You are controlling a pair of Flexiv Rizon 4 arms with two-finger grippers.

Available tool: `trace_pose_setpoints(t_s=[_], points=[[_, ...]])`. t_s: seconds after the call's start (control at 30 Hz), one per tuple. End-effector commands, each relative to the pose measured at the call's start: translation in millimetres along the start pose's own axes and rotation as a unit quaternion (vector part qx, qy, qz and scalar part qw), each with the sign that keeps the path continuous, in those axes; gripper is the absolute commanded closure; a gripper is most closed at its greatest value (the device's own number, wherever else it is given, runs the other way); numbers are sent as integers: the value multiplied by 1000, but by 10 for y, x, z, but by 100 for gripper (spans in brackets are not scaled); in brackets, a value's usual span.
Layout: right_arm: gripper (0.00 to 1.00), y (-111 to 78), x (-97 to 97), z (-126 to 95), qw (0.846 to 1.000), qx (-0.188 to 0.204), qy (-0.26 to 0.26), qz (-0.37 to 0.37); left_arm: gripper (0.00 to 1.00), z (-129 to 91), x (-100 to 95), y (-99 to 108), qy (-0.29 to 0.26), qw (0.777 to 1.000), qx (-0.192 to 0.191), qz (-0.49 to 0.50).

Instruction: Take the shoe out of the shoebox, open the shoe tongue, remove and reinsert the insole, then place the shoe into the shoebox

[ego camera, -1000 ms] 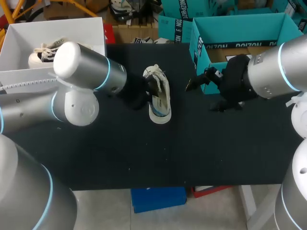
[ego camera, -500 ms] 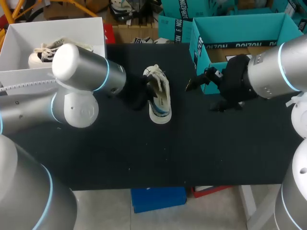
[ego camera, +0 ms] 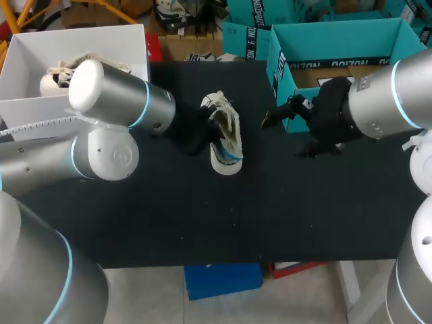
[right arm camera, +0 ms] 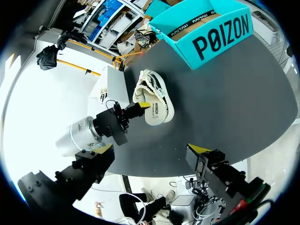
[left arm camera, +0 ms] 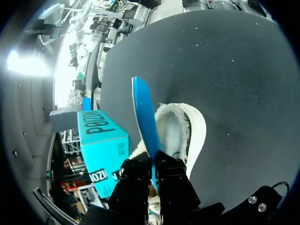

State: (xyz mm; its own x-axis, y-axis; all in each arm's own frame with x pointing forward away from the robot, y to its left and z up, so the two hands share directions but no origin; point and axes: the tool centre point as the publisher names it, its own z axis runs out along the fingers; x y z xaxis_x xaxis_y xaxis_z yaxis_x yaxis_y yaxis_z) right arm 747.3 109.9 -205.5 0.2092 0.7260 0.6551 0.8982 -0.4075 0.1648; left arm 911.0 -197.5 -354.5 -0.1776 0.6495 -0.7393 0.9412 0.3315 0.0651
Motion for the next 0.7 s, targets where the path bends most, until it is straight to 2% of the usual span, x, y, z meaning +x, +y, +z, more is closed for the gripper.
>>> trace_pose_setpoints(t_s=[0.03, 0.2, 0.23, 0.3, 0.33, 0.37, 0.5, 0.63, 0.7], points=[[0, -5, 11, 8, 1000, -1, -1, 0, 100, -15, 15, -35, -13, 1000, 13, -3], [0, -5, 11, 8, 1000, -1, -1, 0, 100, 27, 24, -80, -21, 999, 23, -10], [0, -5, 11, 8, 1000, -1, -1, 0, 74, 50, 39, -75, -18, 1000, 21, -9], [0, -5, 11, 8, 1000, -1, -1, 0, 56, 82, 58, -51, -13, 1000, 14, -6], [0, -5, 11, 8, 1000, -1, -1, 0, 43, 92, 63, -32, -11, 1000, 8, -3], [0, -5, 11, 8, 1000, -1, -1, 0, 16, 99, 66, -8, -10, 1000, 2, 0], [0, -5, 11, 8, 1000, -1, -1, 0, 9, 105, 68, 81, -2, 1000, -18, 10], [0, -5, 11, 8, 1000, -1, -1, 0, 11, 92, 64, 174, 1, 999, -31, 13], [0, -5, 11, 8, 1000, -1, -1, 0, 15, 85, 62, 206, 1, 999, -34, 12]])
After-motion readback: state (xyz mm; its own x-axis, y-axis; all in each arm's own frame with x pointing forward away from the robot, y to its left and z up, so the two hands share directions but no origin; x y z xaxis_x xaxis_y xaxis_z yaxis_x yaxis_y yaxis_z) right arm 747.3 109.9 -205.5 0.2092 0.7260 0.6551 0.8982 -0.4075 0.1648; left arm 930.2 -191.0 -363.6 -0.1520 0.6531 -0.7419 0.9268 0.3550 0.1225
